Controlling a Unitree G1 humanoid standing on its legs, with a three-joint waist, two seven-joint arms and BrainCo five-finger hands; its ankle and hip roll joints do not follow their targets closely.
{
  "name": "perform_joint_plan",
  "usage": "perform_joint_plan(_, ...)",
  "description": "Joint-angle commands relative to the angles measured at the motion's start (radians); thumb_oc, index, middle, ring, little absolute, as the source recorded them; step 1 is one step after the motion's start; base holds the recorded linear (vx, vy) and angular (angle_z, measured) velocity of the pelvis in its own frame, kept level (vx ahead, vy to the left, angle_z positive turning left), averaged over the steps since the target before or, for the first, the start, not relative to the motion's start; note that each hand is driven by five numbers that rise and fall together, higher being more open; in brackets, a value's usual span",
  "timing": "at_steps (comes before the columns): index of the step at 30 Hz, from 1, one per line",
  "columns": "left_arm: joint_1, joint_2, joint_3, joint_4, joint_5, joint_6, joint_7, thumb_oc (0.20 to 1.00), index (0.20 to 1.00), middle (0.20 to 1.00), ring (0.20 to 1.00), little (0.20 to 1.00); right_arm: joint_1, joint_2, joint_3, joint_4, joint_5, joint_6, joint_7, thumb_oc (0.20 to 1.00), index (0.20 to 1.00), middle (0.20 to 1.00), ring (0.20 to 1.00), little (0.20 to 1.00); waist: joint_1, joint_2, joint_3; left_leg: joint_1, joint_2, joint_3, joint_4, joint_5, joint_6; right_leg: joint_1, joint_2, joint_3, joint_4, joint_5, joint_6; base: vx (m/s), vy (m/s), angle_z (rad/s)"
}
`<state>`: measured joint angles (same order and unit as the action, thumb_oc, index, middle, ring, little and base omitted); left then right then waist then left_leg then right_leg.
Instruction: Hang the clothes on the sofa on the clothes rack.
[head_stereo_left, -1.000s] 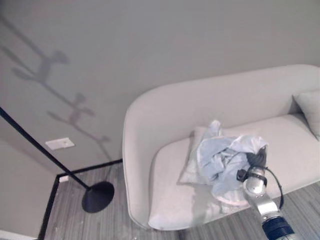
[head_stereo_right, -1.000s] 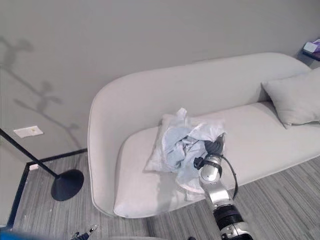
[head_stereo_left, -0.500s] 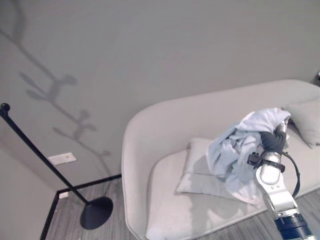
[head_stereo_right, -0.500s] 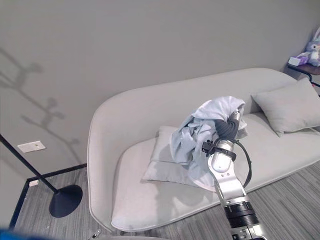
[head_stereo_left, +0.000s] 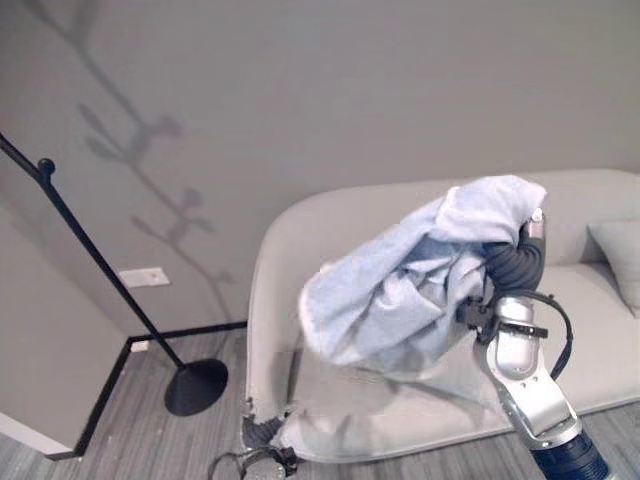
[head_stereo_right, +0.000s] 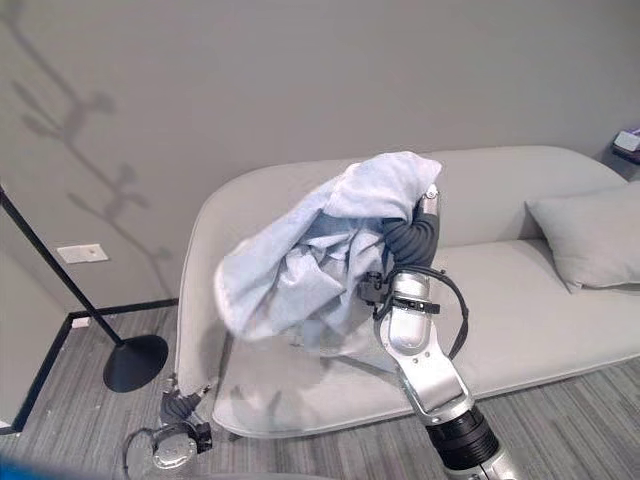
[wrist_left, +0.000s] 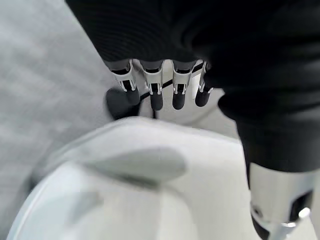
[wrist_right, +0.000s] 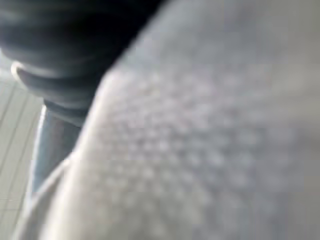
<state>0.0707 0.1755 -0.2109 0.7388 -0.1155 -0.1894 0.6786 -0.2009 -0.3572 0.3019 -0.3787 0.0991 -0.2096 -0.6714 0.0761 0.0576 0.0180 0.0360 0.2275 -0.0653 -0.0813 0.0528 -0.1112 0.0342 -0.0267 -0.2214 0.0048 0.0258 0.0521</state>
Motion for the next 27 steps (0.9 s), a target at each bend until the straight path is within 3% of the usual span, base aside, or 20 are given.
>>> perform_joint_plan(1, -0.096, 0.089, -0.022, 0.037, 0.153, -0.07, 0.164, 1.0, 1.0, 1.0, 1.0, 1.0, -0.108, 0.022, 0.01, -0.075, 0.051, -0.118, -0.012, 0.2, 0.2, 0.2, 0.2, 0.2, -0.025, -0.072, -0.063, -0.076, 0.032, 0.024, -0.006, 0.129, -0.073, 0.062, -0.01, 0.016, 0.031, -0.134, 0.02, -0.01, -0.01, -0.04)
perform_joint_plan(8, -0.22, 0.16, -0.118, 0.103, 0.358, -0.047, 0.352, 1.0, 1.0, 1.0, 1.0, 1.0, -0.194, -0.022, 0.119, -0.104, 0.177, -0.194, 0.054, 0.2, 0.2, 0.2, 0.2, 0.2, -0.055, -0.072, -0.09, -0.062, 0.04, 0.061, -0.006, 0.116, -0.076, 0.056, -0.018, 0.041, 0.034, -0.121, 0.029, 0.01, 0.024, -0.09)
perform_joint_plan(12, -0.289, 0.185, -0.164, 0.119, 0.379, -0.01, 0.356, 1.0, 1.0, 1.0, 1.0, 1.0, -0.25, -0.057, 0.165, -0.136, 0.215, -0.202, 0.067, 0.2, 0.2, 0.2, 0.2, 0.2, -0.063, -0.076, -0.094, -0.055, 0.04, 0.077, -0.006, 0.109, -0.075, 0.055, -0.027, 0.053, 0.026, -0.111, 0.035, 0.02, 0.035, -0.16)
perform_joint_plan(15, -0.316, 0.201, -0.178, 0.042, 0.375, -0.013, 0.313, 1.0, 1.0, 1.0, 1.0, 1.0, -0.257, -0.092, 0.196, -0.173, 0.224, -0.184, 0.119, 0.2, 0.2, 0.2, 0.2, 0.2, -0.068, -0.083, -0.096, -0.053, 0.03, 0.087, -0.006, 0.097, -0.069, 0.058, -0.045, 0.06, 0.017, -0.098, 0.044, 0.03, 0.055, -0.1)
perform_joint_plan(21, -0.314, 0.178, -0.191, -0.096, 0.311, -0.064, 0.225, 1.0, 1.0, 1.0, 1.0, 1.0, -0.254, -0.079, 0.215, -0.173, 0.21, -0.16, 0.144, 0.2, 0.2, 0.2, 0.2, 0.2, -0.064, -0.095, -0.091, -0.056, 0.015, 0.089, -0.006, 0.087, -0.063, 0.062, -0.06, 0.06, 0.005, -0.086, 0.05, 0.02, 0.029, -0.04)
perform_joint_plan(22, -0.291, 0.141, -0.196, -0.219, 0.174, -0.115, 0.109, 1.0, 1.0, 1.0, 1.0, 1.0, -0.245, -0.061, 0.215, -0.164, 0.195, -0.131, 0.155, 0.2, 0.2, 0.2, 0.2, 0.2, -0.059, -0.102, -0.087, -0.062, 0.01, 0.086, -0.006, 0.087, -0.059, 0.062, -0.063, 0.061, -0.003, -0.079, 0.051, 0.02, 0.021, 0.05)
perform_joint_plan(27, -0.263, 0.073, -0.223, -0.358, -0.059, -0.153, -0.046, 1.0, 1.0, 1.0, 1.0, 1.0, -0.226, -0.014, 0.234, -0.123, 0.208, -0.089, 0.184, 0.2, 0.2, 0.2, 0.2, 0.2, -0.051, -0.112, -0.082, -0.064, 0.002, 0.092, -0.006, 0.086, -0.051, 0.066, -0.064, 0.066, -0.02, -0.069, 0.049, 0.01, 0.009, 0.02)
